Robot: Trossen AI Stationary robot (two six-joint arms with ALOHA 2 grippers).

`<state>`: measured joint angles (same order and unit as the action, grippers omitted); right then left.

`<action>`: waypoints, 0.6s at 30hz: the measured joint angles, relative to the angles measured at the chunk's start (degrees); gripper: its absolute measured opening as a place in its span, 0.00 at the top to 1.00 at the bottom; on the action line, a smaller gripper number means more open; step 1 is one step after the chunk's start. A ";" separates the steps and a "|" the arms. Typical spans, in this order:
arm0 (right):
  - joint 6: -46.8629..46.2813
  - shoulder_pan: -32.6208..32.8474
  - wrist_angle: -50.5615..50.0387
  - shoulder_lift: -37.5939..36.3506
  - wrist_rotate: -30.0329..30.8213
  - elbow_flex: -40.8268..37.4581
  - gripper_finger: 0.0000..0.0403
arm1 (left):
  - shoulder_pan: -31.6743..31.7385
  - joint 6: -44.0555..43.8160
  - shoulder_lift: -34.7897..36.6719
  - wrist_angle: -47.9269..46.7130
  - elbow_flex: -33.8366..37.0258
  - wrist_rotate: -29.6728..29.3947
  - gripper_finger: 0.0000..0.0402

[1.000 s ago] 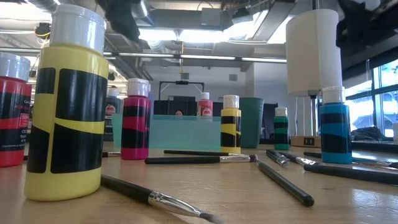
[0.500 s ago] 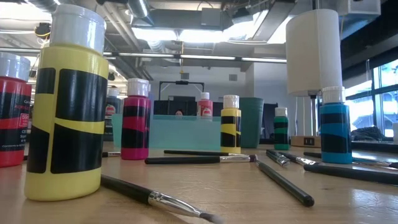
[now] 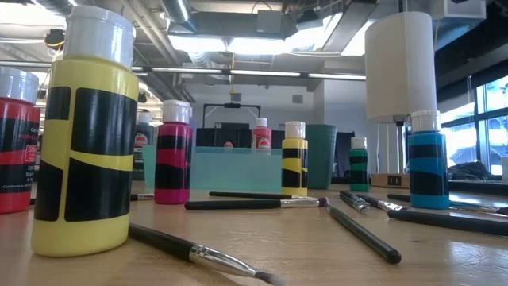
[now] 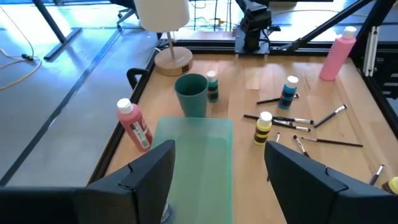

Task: Pick & Place Paint Supplies
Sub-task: Put the big dark green paint bottle into the green bin

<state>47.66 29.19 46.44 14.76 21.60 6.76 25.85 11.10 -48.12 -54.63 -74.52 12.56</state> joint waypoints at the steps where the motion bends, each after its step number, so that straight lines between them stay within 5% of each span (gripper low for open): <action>1: 1.25 0.00 -0.01 0.61 1.90 0.34 0.39 | 0.00 0.04 0.00 0.00 0.00 -0.06 0.39; 6: 5.76 0.00 -0.12 3.53 7.23 1.64 0.42 | 0.00 0.15 0.00 0.00 0.00 -0.94 0.39; 18: 3.78 0.00 -0.60 4.88 7.33 2.63 0.42 | 0.00 -0.07 -0.02 0.00 0.00 -0.94 0.39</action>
<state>51.44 29.19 45.84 19.64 28.93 9.39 25.85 11.03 -48.14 -54.63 -74.52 11.61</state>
